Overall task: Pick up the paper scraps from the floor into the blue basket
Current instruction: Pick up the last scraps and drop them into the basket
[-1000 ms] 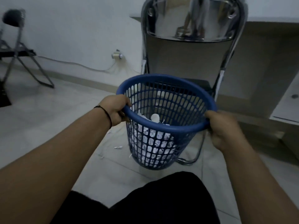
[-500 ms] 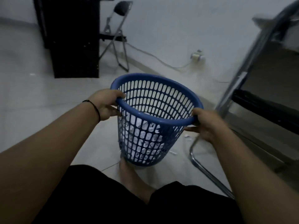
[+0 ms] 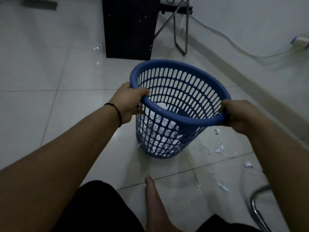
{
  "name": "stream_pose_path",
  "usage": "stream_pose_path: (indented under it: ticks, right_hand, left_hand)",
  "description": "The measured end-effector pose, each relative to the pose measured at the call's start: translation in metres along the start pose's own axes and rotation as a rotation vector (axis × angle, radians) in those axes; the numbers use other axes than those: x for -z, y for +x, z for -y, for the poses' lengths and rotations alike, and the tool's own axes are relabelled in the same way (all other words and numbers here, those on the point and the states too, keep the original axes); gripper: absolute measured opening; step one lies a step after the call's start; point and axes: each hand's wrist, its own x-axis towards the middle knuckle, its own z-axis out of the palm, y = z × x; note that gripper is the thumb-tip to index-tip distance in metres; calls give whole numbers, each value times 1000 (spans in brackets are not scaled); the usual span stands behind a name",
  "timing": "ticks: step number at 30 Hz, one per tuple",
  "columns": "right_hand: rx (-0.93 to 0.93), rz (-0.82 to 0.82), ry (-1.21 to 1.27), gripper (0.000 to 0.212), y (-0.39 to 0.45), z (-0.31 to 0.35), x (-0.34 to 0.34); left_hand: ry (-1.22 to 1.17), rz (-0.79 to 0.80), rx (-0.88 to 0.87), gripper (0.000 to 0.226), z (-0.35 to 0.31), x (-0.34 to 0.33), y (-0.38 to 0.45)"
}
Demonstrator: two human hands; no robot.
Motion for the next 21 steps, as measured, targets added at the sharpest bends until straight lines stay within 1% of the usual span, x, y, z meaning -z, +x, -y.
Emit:
stream_pose_path:
  ticks: [2,5,6,9,11,14,16,17,19,20,21]
  right_hand:
    - [39,41,57,26,0,-10,-5]
    - [98,123,116,29,-11,-31,-15]
    - [103,141,130,31,-13,-40,-17]
    - [116,226,220,26,-26,-60,-11]
    - [134,316,194,28,-34,-63,1]
    - [133,408,41,44,-37,-66,18]
    - [154,413,-60,47,-39,-75,26]
    - [175,406,-93,43,-40,-80,30]
    - [207,379,-140,28,-42,-93,41]
    - [218,356,-165,24,-43,-101,50]
    - [232,331,-188,24,-43,-108,57]
  left_hand:
    - [-2,-18,17,33,5,3,-3]
    - [-51,-111,40,20,20,11,-21]
    - [-69,-134,54,19,24,11,-28]
    - [-46,-167,81,34,22,10,-47]
    - [115,-189,74,36,11,8,-55]
    - [418,-257,52,47,-14,-8,-66]
    - [601,-272,-72,39,-27,-30,-72]
    - [683,-264,-146,39,-33,-44,-74]
    - [829,-228,-282,42,-39,-76,-78]
    - [891,-196,-333,40,-38,-95,-81]
    - [936,-166,-376,38,-37,-112,-83]
